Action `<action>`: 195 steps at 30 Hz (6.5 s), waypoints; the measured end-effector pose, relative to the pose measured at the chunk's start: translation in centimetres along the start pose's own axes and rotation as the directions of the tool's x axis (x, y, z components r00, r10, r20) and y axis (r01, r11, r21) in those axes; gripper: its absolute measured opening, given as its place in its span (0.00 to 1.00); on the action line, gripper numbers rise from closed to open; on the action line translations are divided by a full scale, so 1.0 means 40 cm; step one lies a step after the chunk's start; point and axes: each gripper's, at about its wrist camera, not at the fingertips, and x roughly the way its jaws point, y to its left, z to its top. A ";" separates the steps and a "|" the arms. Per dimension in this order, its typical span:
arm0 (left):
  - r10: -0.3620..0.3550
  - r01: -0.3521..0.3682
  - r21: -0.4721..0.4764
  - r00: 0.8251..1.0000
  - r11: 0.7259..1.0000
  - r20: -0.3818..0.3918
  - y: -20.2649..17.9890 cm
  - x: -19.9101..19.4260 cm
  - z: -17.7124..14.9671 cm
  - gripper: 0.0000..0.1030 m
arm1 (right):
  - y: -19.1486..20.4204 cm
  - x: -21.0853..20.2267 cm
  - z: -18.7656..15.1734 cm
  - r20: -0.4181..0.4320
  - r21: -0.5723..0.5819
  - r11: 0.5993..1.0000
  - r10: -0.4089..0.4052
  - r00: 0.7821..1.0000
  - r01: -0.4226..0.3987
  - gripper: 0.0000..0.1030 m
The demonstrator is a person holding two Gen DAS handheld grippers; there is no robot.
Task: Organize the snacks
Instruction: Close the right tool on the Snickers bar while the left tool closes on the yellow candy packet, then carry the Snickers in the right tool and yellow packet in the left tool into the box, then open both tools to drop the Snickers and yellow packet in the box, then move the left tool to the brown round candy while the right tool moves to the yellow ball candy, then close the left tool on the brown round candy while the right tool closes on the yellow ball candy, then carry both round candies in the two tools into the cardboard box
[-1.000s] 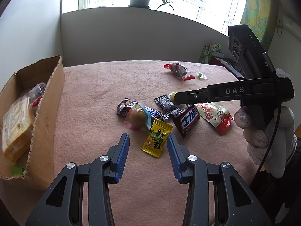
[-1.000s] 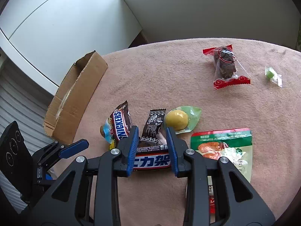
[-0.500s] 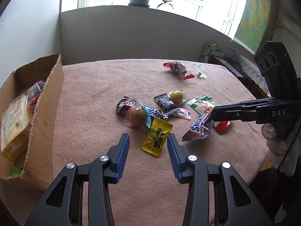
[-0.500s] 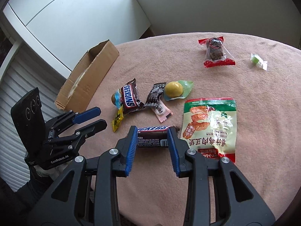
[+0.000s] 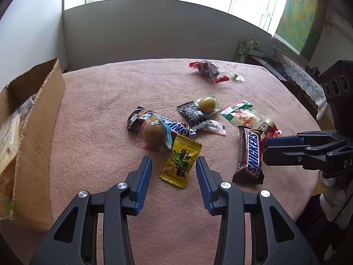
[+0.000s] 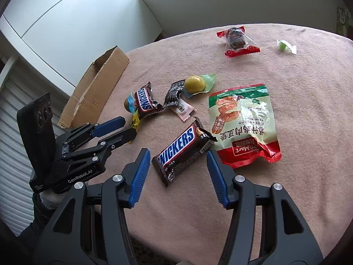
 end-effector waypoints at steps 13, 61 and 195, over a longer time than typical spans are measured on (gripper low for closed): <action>0.003 -0.003 0.015 1.000 1.000 -0.025 -0.003 0.014 -0.003 0.20 | 0.047 0.056 0.013 0.010 -0.098 0.987 -0.126 0.992 0.126 0.47; 0.127 -0.064 -0.228 0.953 0.972 0.276 0.193 -0.237 0.042 0.19 | 0.350 0.058 0.261 0.161 -0.208 0.978 0.061 0.985 -0.027 0.31; 0.075 -0.031 -0.201 0.973 0.979 0.217 0.079 -0.135 0.056 0.23 | 0.176 0.015 0.200 0.250 -0.188 0.958 -0.166 0.954 0.216 0.27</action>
